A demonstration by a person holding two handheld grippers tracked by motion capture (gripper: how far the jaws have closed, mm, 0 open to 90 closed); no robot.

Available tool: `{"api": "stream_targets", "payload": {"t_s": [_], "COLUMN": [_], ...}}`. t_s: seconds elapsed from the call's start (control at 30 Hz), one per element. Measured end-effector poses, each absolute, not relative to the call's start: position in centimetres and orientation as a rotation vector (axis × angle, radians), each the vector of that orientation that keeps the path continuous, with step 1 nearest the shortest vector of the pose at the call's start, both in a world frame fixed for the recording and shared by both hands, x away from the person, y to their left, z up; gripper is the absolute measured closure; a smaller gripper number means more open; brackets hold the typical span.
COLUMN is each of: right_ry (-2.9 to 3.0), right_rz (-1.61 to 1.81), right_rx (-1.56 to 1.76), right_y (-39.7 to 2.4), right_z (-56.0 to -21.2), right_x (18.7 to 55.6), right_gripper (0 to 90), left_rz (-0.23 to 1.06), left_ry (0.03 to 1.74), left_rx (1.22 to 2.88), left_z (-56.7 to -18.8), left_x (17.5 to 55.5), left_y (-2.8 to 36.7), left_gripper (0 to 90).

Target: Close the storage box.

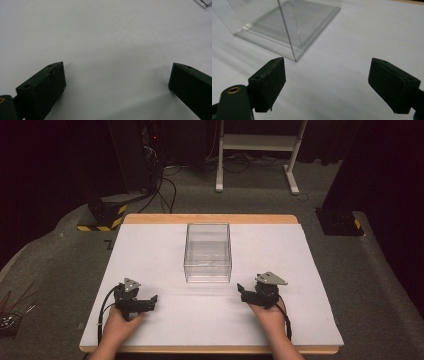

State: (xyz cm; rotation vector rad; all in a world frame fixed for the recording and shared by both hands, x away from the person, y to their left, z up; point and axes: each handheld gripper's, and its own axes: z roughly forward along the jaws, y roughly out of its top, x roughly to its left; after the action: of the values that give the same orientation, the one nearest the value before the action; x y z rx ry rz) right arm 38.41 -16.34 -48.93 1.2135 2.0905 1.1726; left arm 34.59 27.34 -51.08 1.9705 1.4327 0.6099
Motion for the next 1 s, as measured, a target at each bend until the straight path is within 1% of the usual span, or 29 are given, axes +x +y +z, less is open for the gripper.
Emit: {"api": "stream_targets", "payload": {"t_s": [0.17, 0.33, 0.47, 1.0], "right_ry": [2.127, 2.164, 2.212, 2.242], "right_rz": [1.076, 0.988, 0.870, 0.908], "right_rx": [1.248, 1.242, 1.208, 1.267], "right_y": [-18.6, -19.8, -18.8, -19.4], "right_z": [-49.5, -50.0, -50.4, -50.4], "right_x": [37.9, 37.4, 37.5, 38.0], "right_gripper": [14.4, 14.3, 16.2, 15.7], "left_rz": [0.610, 0.610, 0.612, 0.614], "left_ry": [1.433, 1.433, 1.432, 1.432], "left_rx": [1.970, 1.970, 1.970, 1.969], "left_z": [-51.1, -51.1, -51.1, -51.1], "left_x": [34.6, 34.6, 34.6, 34.5], "left_y": [27.3, 27.3, 27.3, 27.3], "left_gripper": [1.3, 1.3, 1.3, 1.5]}}
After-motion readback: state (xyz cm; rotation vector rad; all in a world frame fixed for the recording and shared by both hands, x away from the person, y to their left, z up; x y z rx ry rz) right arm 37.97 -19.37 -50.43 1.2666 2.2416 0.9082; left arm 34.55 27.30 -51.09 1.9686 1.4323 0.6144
